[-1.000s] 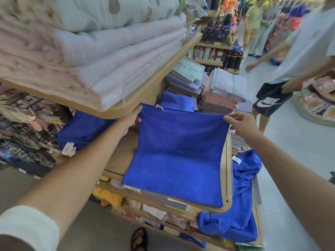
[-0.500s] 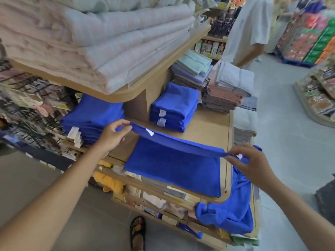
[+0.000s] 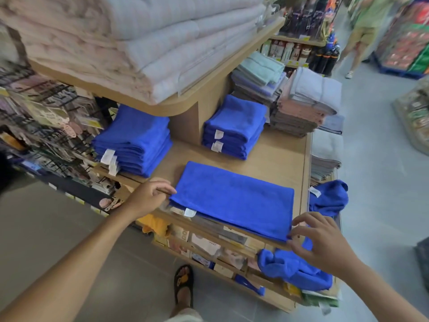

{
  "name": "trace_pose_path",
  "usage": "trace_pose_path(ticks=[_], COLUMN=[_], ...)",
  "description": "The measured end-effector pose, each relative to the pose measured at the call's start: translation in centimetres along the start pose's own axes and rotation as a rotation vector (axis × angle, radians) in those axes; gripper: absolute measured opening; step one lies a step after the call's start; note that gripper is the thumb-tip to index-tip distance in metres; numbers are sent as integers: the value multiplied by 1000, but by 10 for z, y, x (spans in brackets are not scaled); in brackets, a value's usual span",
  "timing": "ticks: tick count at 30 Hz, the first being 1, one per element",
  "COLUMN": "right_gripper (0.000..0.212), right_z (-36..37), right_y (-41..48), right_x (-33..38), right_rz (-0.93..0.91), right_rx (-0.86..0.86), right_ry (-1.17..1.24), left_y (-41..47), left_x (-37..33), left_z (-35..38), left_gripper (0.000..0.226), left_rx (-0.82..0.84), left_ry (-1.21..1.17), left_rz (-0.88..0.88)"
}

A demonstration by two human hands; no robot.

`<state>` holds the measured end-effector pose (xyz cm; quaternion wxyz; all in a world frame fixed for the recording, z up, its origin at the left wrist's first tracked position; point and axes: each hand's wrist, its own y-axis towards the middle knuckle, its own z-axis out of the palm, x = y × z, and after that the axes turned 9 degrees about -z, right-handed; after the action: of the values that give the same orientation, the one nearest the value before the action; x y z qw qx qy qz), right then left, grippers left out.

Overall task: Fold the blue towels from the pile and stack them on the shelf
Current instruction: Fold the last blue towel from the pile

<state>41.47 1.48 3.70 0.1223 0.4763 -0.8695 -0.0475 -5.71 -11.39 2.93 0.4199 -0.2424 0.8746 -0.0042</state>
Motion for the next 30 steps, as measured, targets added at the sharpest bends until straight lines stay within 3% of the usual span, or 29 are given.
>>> trace_pose_path(ticks=[5,8,11,15,27,30], right_gripper=[43,60,75,92,92,81], right_z=[10,29,53,77,74,70], right_y=[32,69,105,121,116,127], right_x=[5,12,31,46,-6,-14], right_rz=[87,193,262,298,389,387], right_rx=[-11,70,117,149,169,188], right_ry=[23,22,32,-13,-68,-35], left_y=[20,42,56,63,81,87], left_x=[-32,-59,-81,-73,-57,-64], left_z=[6,24,60,101,108,101], left_gripper=[37,34,51,69,76,69], left_rx=[-188,-116,-26,45,6,38], left_ry=[148,299,527,756,768,737], left_rz=[187,260,312,215,204,197])
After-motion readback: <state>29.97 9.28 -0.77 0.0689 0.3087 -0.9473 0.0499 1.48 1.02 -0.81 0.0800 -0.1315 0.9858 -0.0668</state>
